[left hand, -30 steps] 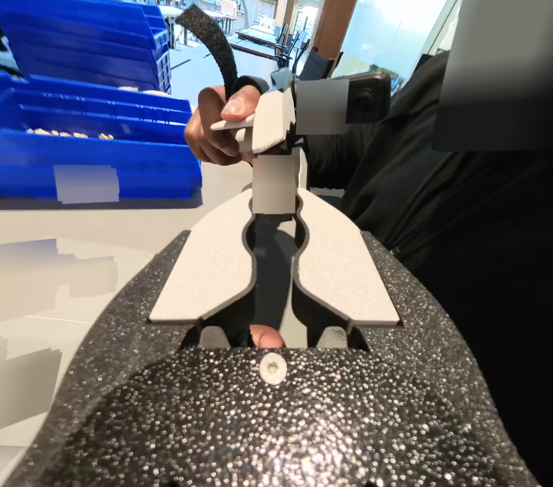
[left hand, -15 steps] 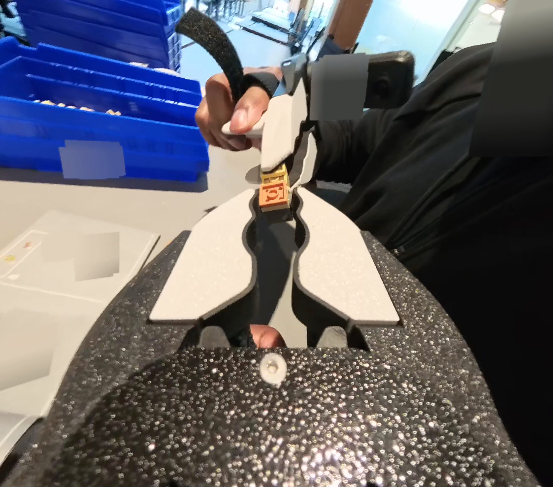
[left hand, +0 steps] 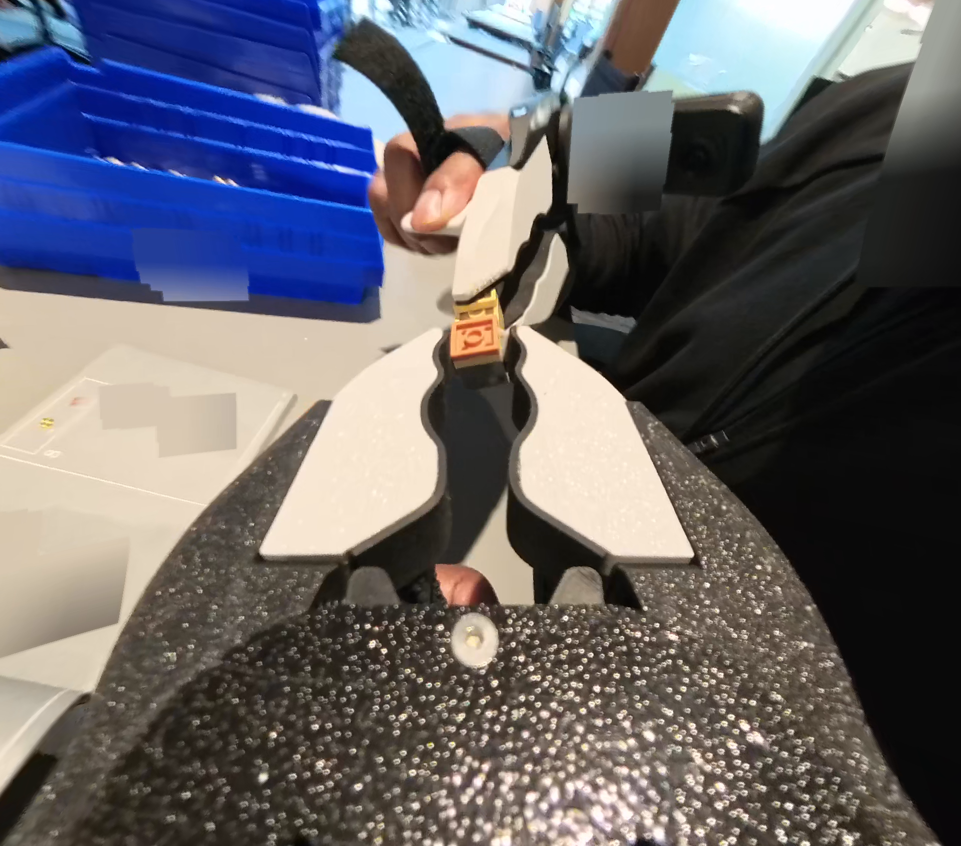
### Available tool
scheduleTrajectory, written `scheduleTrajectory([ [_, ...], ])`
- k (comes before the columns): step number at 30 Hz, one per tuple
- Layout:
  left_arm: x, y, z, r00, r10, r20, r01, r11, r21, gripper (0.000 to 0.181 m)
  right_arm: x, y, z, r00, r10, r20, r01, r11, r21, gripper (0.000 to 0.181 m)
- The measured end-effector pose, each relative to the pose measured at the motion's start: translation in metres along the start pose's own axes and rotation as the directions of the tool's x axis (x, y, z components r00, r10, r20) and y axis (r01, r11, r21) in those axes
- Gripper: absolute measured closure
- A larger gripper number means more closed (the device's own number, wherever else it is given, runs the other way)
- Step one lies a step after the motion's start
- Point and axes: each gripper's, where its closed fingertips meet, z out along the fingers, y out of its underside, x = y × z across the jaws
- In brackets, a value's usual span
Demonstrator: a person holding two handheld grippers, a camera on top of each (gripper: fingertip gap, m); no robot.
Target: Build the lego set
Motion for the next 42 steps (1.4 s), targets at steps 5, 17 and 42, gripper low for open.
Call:
scheduleTrajectory([
  [5,-0.012,-0.001,-0.003,0.959,0.217,0.181,-0.218,0.976,-0.015,0.161,-0.006,0.005,0.000,0.993,0.115,-0.012,-0.115,0.993,0.007,0.135],
  [17,0.002,0.019,0.003,0.472,0.836,0.280,-0.791,0.542,-0.284,0.161,-0.017,0.000,-0.006,0.913,0.396,0.098,-0.404,0.912,0.072,0.135],
  [42,0.018,0.007,-0.001,-0.176,0.956,0.235,-0.897,-0.057,-0.439,0.162,-0.021,-0.015,-0.019,0.551,0.764,0.337,-0.818,0.574,0.036,0.143],
])
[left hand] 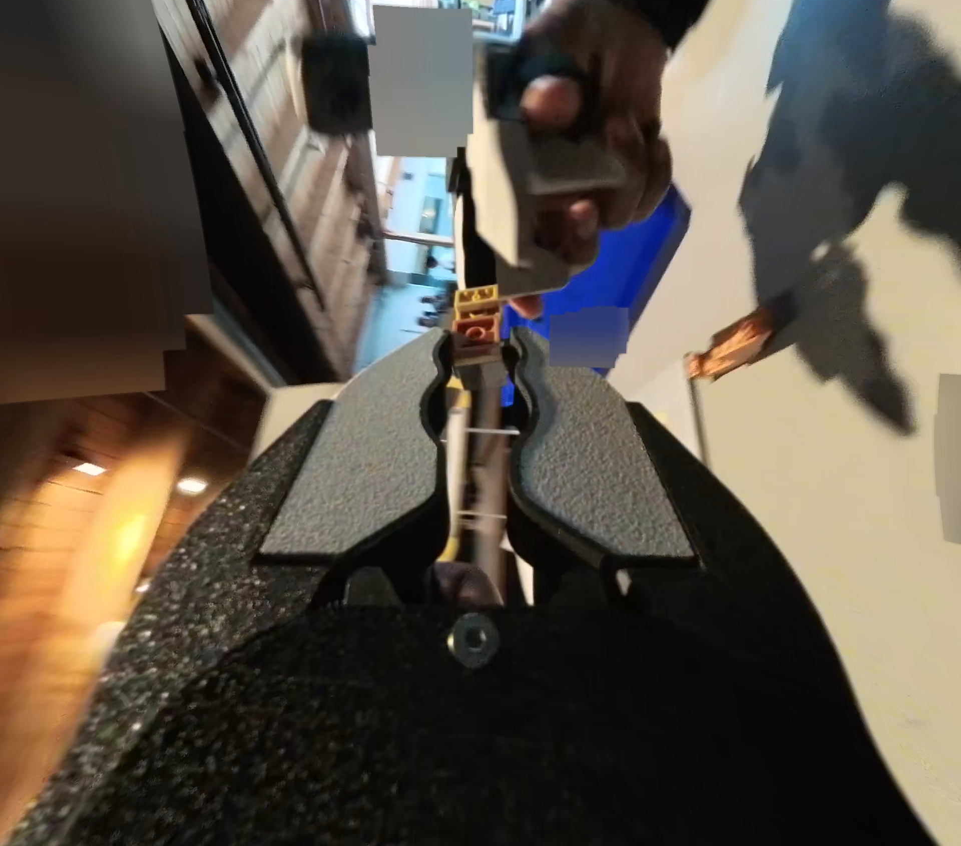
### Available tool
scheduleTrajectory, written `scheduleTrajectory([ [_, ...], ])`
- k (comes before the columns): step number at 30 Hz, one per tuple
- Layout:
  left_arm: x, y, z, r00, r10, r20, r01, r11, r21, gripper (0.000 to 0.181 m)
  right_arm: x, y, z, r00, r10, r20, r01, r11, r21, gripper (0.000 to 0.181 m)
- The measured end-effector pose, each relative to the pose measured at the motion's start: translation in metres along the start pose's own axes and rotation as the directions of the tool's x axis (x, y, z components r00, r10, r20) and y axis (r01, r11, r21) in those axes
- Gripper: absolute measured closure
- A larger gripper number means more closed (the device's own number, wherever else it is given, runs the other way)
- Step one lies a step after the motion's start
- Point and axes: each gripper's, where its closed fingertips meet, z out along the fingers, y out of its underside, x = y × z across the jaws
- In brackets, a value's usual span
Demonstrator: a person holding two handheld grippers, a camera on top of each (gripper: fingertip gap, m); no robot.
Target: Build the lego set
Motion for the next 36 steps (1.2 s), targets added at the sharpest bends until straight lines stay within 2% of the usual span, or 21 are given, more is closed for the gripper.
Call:
scheduleTrajectory([
  [4,-0.0008,-0.0022,-0.0006,0.985,0.167,0.035,-0.167,0.986,0.009,0.161,0.0008,-0.0035,0.0002,0.995,0.097,0.021,-0.097,0.995,0.016,0.142],
  [9,0.0032,-0.0015,0.0005,0.958,0.285,0.033,-0.285,0.958,0.005,0.161,0.0004,-0.0031,0.0024,0.998,0.055,-0.002,-0.055,0.998,0.004,0.145],
  [16,0.0042,-0.0038,0.0005,0.947,0.318,0.038,-0.319,0.948,0.019,0.161,-0.0017,-0.0027,0.0039,0.999,-0.024,-0.024,0.024,1.000,-0.013,0.163],
  [22,0.0052,-0.0068,0.0003,0.944,0.328,0.037,-0.329,0.943,0.043,0.161,-0.0041,-0.0024,0.0031,0.999,-0.037,-0.014,0.037,0.999,-0.015,0.163],
  [26,0.0076,-0.0078,0.0011,0.940,0.341,0.029,-0.342,0.938,0.051,0.161,-0.0044,-0.0016,0.0031,0.999,-0.037,-0.020,0.036,0.999,-0.014,0.155],
  [29,0.0088,-0.0084,0.0020,0.937,0.350,0.026,-0.350,0.935,0.053,0.161,-0.0050,-0.0027,0.0026,0.999,-0.047,-0.025,0.047,0.999,-0.005,0.163],
  [36,0.0077,-0.0087,0.0023,0.932,0.361,0.031,-0.362,0.931,0.049,0.161,-0.0056,-0.0026,0.0021,0.995,-0.089,-0.043,0.088,0.996,-0.011,0.164],
])
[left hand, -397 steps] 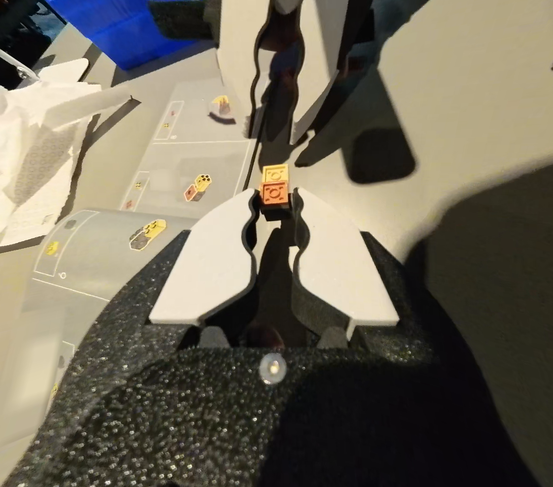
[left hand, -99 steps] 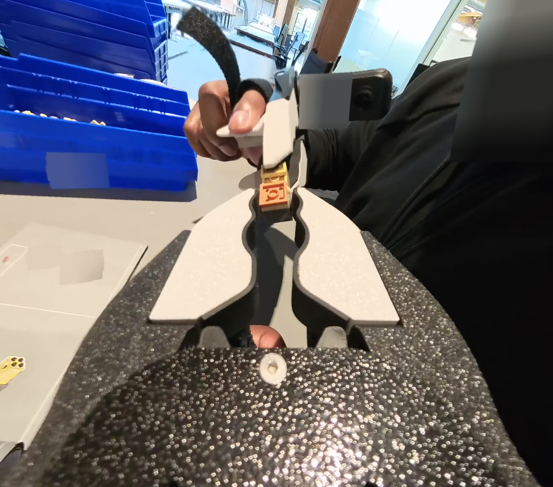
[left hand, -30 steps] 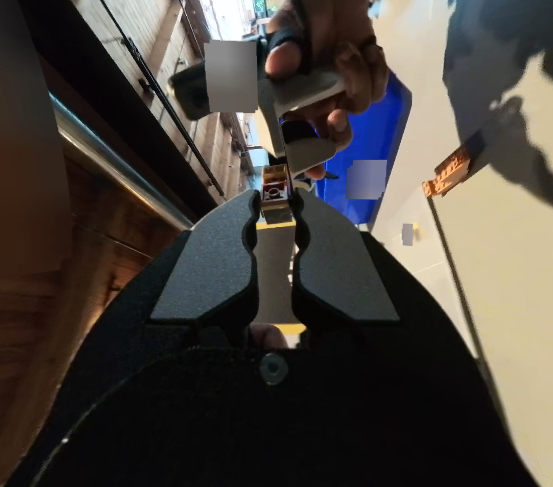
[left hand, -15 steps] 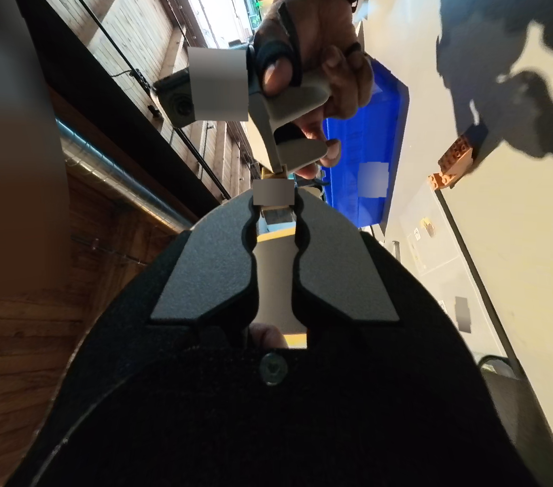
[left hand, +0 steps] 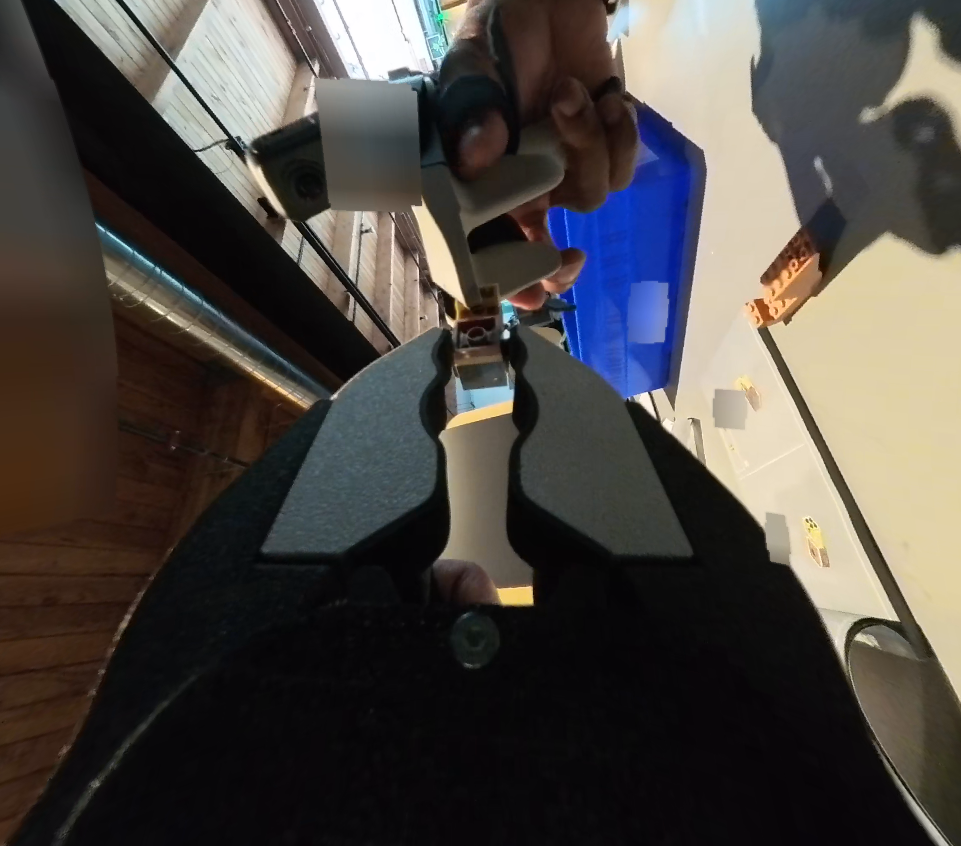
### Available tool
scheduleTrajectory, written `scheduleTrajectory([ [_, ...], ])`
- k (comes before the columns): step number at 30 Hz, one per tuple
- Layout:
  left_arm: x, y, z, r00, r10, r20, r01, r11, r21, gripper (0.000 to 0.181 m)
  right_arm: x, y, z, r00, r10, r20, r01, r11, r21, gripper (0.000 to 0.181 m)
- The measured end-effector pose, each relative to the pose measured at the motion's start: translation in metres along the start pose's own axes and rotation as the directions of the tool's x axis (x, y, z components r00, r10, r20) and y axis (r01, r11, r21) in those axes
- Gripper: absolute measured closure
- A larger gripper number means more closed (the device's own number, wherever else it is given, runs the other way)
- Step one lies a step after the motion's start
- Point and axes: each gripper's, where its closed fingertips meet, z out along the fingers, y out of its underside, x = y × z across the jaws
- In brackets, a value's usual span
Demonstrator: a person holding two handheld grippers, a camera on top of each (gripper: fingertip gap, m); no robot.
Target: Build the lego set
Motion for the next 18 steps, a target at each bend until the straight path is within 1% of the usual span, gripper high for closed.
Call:
scheduleTrajectory([
  [4,0.000,-0.001,-0.001,1.000,-0.005,0.008,0.005,1.000,0.006,0.161,-0.001,-0.001,0.000,1.000,-0.007,-0.002,0.007,1.000,0.010,0.164],
  [18,0.009,-0.006,-0.001,1.000,-0.018,-0.020,0.019,0.999,0.035,0.161,-0.006,0.011,0.001,0.999,-0.019,0.036,0.021,0.999,-0.050,0.164],
])
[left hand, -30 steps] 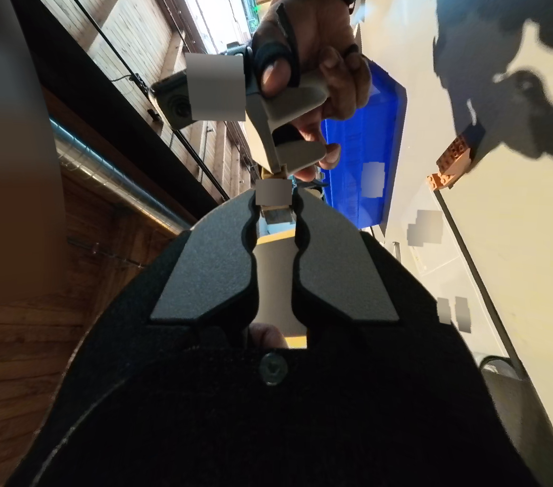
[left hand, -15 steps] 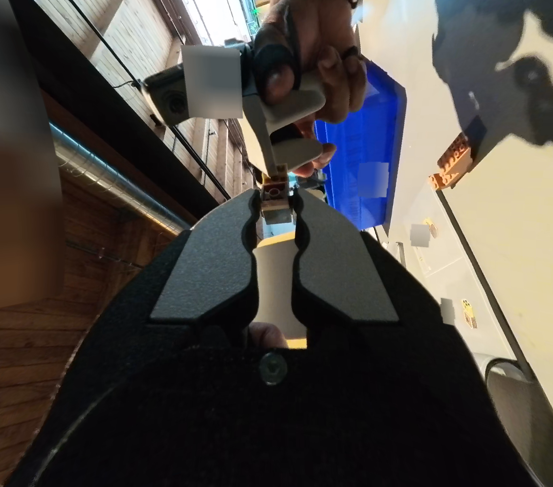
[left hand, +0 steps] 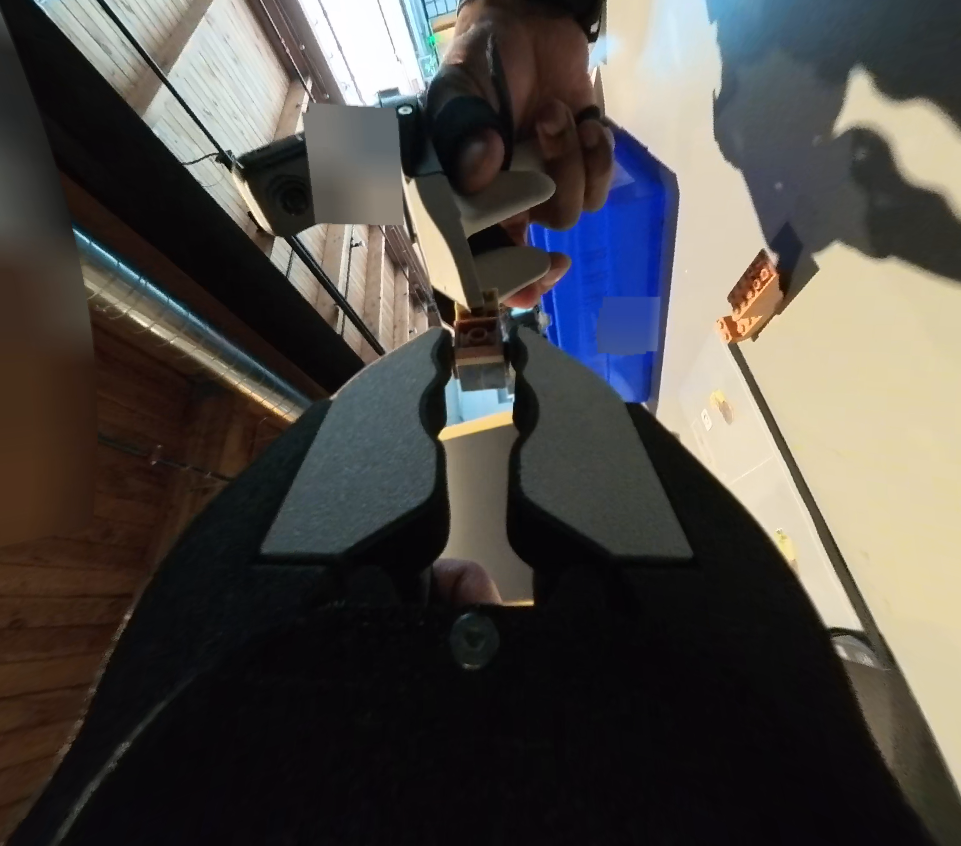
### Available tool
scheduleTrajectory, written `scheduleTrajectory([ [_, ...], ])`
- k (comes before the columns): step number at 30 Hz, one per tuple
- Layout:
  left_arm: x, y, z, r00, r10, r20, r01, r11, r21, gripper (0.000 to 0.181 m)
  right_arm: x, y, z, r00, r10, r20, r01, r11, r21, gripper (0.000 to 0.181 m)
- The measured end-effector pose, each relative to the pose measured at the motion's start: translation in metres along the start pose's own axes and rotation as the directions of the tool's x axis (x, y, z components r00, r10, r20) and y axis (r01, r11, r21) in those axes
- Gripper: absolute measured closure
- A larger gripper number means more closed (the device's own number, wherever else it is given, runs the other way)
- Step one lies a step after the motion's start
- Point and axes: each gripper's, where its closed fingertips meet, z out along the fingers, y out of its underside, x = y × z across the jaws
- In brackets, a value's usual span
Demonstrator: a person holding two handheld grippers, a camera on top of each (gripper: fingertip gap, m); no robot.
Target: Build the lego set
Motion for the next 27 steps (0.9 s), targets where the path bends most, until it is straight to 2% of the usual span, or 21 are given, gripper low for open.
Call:
scheduleTrajectory([
  [8,0.003,-0.001,0.000,0.999,-0.032,-0.006,0.032,0.999,0.010,0.161,0.000,0.003,0.001,1.000,0.014,0.009,-0.014,1.000,0.003,0.164],
  [13,0.006,0.004,0.000,0.993,-0.118,-0.009,0.118,0.993,-0.006,0.162,0.008,0.005,0.003,0.998,0.044,-0.038,-0.042,0.999,0.032,0.163],
  [16,0.015,0.006,0.000,0.966,-0.256,-0.028,0.256,0.967,-0.013,0.162,0.018,0.015,0.002,0.992,0.000,-0.124,-0.004,1.000,-0.027,0.140],
  [18,0.021,0.010,0.000,0.921,-0.388,-0.034,0.386,0.921,-0.041,0.162,0.025,0.021,-0.002,0.985,-0.022,-0.171,0.015,0.999,-0.046,0.135],
  [22,0.054,0.027,0.000,0.765,-0.637,-0.099,0.616,0.768,-0.175,0.161,0.036,0.036,-0.011,0.970,-0.046,-0.240,0.028,0.996,-0.080,0.138],
  [27,0.100,0.044,-0.003,0.494,-0.858,-0.142,0.782,0.509,-0.359,0.161,0.045,0.056,-0.015,0.954,-0.076,-0.291,0.034,0.988,-0.149,0.143],
])
